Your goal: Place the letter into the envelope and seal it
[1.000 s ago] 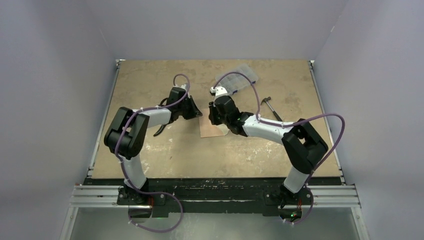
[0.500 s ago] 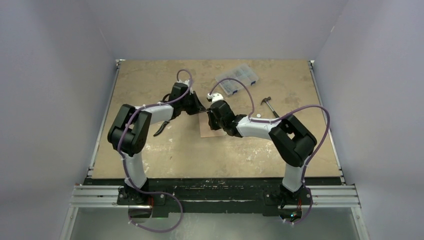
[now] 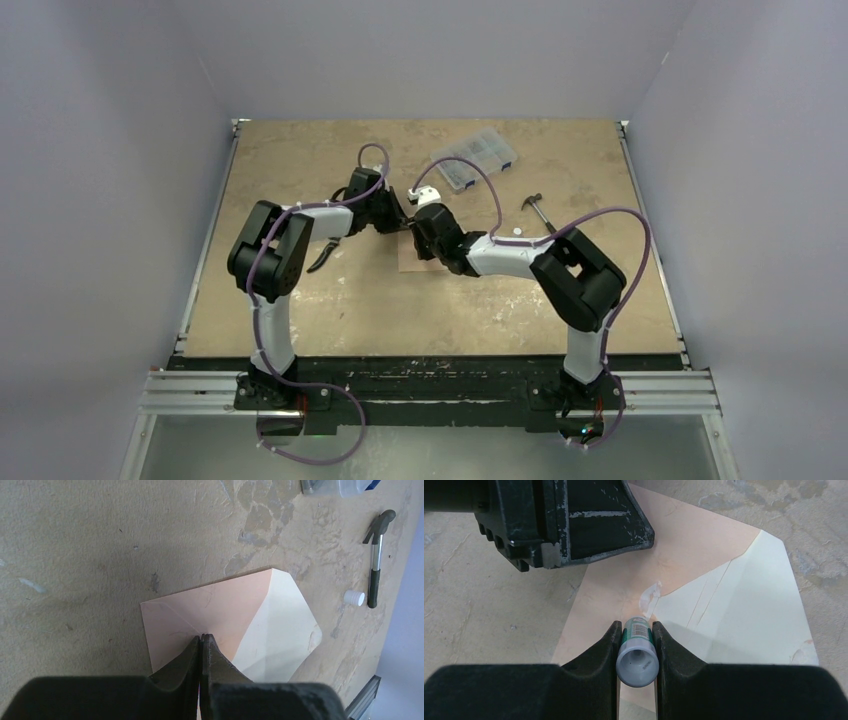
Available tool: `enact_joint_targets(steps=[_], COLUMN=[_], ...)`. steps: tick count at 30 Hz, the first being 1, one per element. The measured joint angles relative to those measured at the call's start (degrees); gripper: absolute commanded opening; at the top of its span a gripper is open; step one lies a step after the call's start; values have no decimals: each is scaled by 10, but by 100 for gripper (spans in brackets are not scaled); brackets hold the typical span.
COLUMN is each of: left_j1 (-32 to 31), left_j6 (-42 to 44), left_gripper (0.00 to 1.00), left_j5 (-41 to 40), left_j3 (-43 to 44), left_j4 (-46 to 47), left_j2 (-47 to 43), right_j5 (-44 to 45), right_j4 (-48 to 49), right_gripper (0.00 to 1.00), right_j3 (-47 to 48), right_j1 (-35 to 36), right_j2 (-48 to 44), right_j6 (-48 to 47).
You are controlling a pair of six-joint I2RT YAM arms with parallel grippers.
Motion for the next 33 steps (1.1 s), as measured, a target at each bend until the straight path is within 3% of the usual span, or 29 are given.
enact_joint_targets(steps=[14, 22, 33], left_j1=[6, 48, 62], left_j6=[18, -19, -81], left_gripper=[0, 0, 0], left_j5=[9, 84, 104], left_j3=[-6, -52, -66], left_j4=[12, 80, 109], left_j2=[1, 1, 9], right_j5=[64, 76, 49], right_j4=[41, 66, 16], right_gripper=[0, 0, 0], right_j3=[27, 40, 55], right_j1=[11, 11, 12], right_j2=[40, 60, 53], right_j6=[-3, 7, 8])
